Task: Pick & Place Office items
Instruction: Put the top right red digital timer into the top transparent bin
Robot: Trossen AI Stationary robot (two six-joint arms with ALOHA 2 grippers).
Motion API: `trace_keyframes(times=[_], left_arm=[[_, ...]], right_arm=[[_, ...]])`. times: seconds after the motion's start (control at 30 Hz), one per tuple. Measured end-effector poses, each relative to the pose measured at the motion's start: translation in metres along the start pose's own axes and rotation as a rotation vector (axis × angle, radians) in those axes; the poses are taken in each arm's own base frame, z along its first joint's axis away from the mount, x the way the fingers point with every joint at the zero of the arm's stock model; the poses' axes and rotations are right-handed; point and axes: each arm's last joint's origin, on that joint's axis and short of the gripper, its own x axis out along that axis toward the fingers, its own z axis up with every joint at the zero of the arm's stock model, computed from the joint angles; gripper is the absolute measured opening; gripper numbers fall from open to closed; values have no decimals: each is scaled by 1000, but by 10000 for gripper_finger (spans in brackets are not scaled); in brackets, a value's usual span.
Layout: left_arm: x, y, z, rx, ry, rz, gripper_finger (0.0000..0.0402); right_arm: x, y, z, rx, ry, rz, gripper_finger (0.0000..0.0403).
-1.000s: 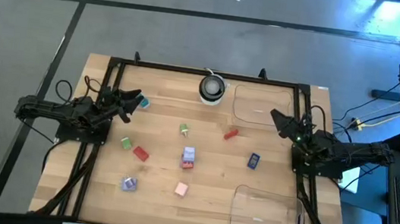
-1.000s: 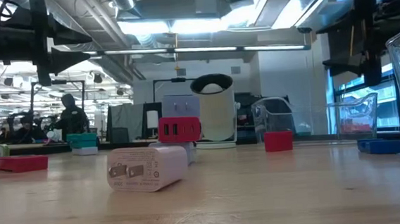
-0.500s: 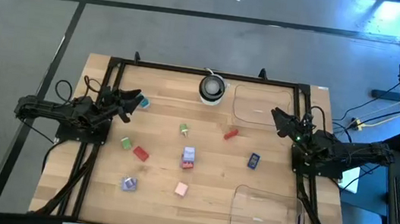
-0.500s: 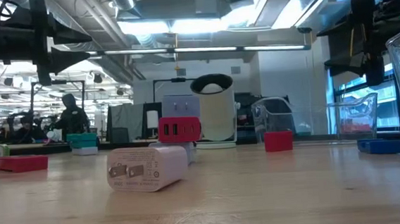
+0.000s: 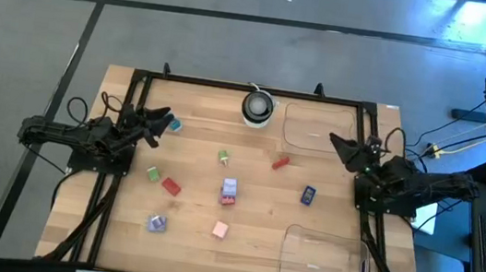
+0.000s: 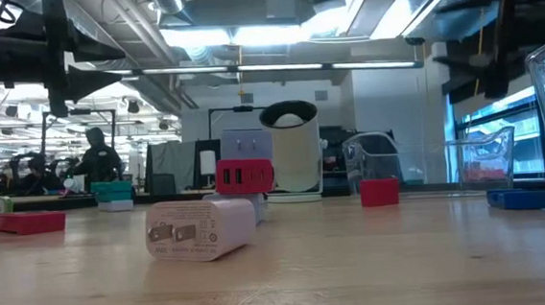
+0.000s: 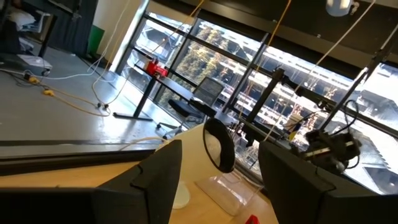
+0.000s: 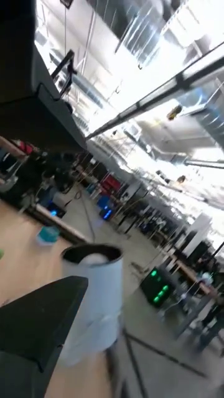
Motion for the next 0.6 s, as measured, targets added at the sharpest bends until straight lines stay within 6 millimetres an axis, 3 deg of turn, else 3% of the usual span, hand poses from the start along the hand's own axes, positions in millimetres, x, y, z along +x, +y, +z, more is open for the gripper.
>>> trace_keyframes(times=[0.3,0.6], left_arm=[[0,1,1,0,-21,49,210],[0,2,1,0,-23,54,210]], right_arm=[[18,51,34,-315,60,-37,343],[66,104,31,-748,446,-38,343]])
